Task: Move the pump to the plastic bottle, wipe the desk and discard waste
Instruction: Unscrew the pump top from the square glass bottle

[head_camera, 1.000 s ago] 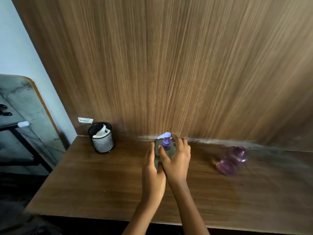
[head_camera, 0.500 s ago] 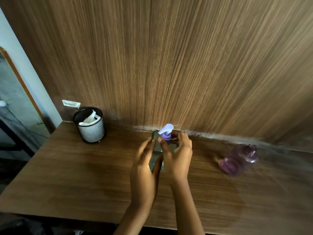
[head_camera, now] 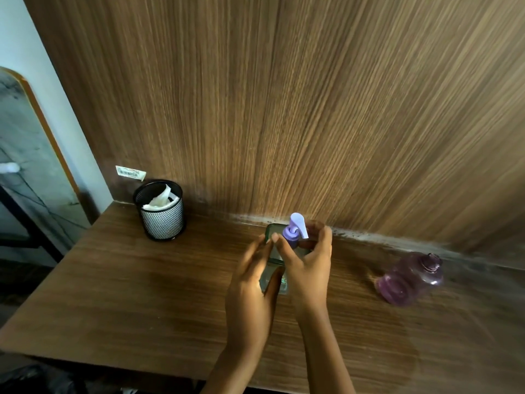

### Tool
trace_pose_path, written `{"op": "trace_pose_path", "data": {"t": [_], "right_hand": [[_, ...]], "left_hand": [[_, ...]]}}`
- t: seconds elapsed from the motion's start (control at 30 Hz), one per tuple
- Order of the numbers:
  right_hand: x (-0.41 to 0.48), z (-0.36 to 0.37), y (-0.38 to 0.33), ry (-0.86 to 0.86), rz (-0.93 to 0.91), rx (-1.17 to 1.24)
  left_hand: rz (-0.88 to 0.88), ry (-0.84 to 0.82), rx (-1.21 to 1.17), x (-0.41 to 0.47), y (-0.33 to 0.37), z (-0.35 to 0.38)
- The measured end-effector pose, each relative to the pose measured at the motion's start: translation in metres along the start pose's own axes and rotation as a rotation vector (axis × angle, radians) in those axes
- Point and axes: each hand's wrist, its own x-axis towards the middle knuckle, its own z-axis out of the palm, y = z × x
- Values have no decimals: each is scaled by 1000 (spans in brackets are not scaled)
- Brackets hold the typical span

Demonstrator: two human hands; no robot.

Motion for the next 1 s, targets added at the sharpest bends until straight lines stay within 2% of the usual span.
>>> {"op": "trace_pose_path", "data": {"t": [0.07, 0.37, 0.43, 0.63, 1.0], "right_hand": [[3, 2, 3, 21, 35, 43], [1, -12, 0, -172, 146, 178], [1, -10, 0, -161, 139, 179], [0, 4, 5, 45, -2, 42], [-6, -3, 5, -70, 56, 130]], "left_hand": [[5, 1, 2, 1, 0, -1], [14, 31, 20, 0, 0, 1], [18, 42, 30, -1, 0, 1], [-20, 29, -6, -1, -1, 3], [-7, 54, 19, -2, -3, 6]]}}
